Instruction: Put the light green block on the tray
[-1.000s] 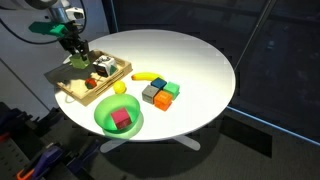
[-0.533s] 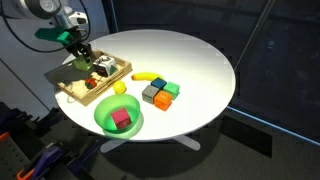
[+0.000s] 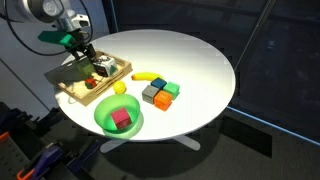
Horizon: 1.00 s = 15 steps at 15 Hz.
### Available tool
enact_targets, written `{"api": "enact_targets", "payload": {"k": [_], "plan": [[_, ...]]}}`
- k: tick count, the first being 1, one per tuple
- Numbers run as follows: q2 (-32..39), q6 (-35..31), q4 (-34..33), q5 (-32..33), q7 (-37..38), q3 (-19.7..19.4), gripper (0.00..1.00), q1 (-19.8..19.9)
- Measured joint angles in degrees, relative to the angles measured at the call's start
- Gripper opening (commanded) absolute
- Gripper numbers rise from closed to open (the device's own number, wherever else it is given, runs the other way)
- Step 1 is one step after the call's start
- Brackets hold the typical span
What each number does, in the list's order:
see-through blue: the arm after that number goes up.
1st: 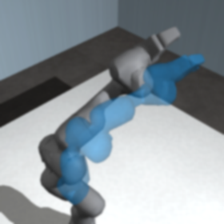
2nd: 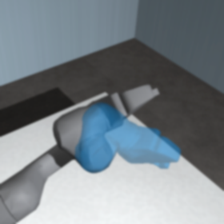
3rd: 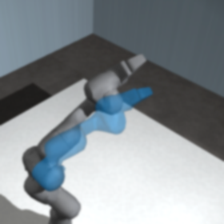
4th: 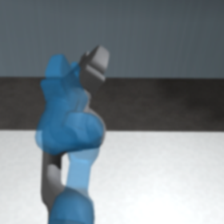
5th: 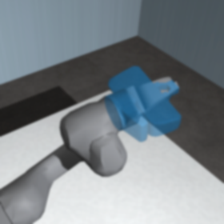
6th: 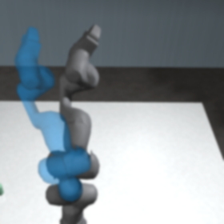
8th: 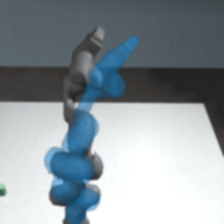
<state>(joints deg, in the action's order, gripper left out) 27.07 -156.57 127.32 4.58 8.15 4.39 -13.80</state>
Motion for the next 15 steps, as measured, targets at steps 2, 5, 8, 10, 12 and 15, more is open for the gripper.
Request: {"api": "enact_targets", "payload": {"k": [2,5,8,10,12,15], "plan": [[0.0,0.0,-0.1,0.0,0.0,-0.2,1.0,0.0],[-0.6,0.0,-0.2,0.0,0.1,-0.4,1.0,0.0],[-1.9,0.0,-0.3,-0.1,0.4,-0.5,1.0,0.0],[-3.0,0.2,-0.3,-0.2,0.5,-0.5,1.0,0.1],[-4.0,1.3,-0.3,-0.4,0.9,-0.5,1.0,0.1],[-5.7,4.9,-0.3,-0.4,2.0,-0.5,1.0,0.1]]}}
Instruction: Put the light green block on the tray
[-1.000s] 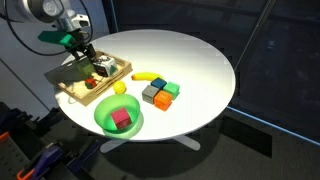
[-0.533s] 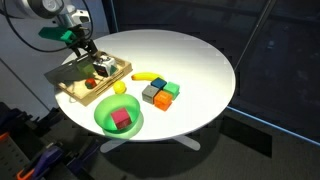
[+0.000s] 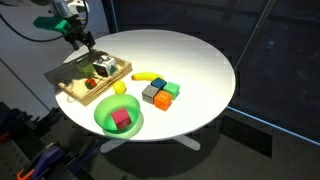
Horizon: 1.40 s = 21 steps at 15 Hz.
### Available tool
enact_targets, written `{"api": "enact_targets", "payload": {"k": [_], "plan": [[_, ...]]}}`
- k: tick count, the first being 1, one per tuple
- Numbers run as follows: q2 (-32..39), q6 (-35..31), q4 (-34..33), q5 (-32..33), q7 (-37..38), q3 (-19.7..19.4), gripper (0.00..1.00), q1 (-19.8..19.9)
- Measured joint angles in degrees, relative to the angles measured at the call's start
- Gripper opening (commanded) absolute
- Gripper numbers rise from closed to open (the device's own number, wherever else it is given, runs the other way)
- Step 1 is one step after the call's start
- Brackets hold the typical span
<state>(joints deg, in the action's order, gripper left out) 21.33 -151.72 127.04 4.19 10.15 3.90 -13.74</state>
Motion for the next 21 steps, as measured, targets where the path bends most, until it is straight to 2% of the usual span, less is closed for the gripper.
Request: {"api": "enact_targets", "payload": {"k": [10,21], "plan": [[-6.1,9.8,1.4,0.0,4.0,0.0,1.0,0.0],[-16.3,12.4,9.8,0.0,4.4,0.6,1.0,0.3]]}}
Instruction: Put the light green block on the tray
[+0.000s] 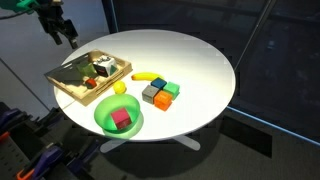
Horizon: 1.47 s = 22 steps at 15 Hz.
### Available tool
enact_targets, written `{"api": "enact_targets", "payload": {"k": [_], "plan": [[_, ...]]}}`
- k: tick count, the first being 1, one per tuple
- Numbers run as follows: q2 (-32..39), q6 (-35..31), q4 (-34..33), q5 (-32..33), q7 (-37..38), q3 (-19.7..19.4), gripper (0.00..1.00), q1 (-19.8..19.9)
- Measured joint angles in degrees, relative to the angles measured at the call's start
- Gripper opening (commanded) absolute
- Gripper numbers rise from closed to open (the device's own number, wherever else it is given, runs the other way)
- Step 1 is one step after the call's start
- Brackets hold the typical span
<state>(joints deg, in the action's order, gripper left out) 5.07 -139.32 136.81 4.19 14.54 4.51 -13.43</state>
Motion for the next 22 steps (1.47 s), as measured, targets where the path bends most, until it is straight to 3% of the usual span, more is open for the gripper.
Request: {"api": "enact_targets", "payload": {"k": [10,22], "plan": [[-10.2,1.3,4.9,-0.4,0.0,1.3,1.0,1.8],[-18.3,10.4,5.1,-4.1,-0.2,2.7,1.0,1.9]]}}
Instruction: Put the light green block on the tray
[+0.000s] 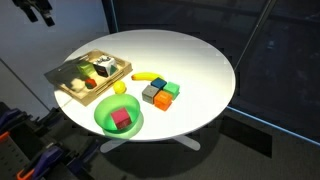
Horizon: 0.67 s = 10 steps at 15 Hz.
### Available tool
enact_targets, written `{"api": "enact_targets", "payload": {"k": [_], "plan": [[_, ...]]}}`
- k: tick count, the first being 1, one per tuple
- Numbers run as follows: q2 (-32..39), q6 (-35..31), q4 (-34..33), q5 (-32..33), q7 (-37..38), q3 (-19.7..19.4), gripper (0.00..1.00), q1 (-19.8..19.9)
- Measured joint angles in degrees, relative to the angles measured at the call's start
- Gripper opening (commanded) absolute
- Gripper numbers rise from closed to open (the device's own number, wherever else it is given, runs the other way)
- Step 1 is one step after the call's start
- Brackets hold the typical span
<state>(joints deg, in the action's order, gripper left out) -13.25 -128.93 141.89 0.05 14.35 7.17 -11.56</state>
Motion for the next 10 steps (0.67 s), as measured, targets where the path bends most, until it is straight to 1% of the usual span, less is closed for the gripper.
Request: {"api": "enact_targets", "payload": {"k": [5,10], "plan": [[-3.5,4.4,0.0,-0.2,-0.1,0.2,1.0,0.0],[-6.6,6.9,0.0,-1.2,-1.3,0.2,1.0,0.0]]}}
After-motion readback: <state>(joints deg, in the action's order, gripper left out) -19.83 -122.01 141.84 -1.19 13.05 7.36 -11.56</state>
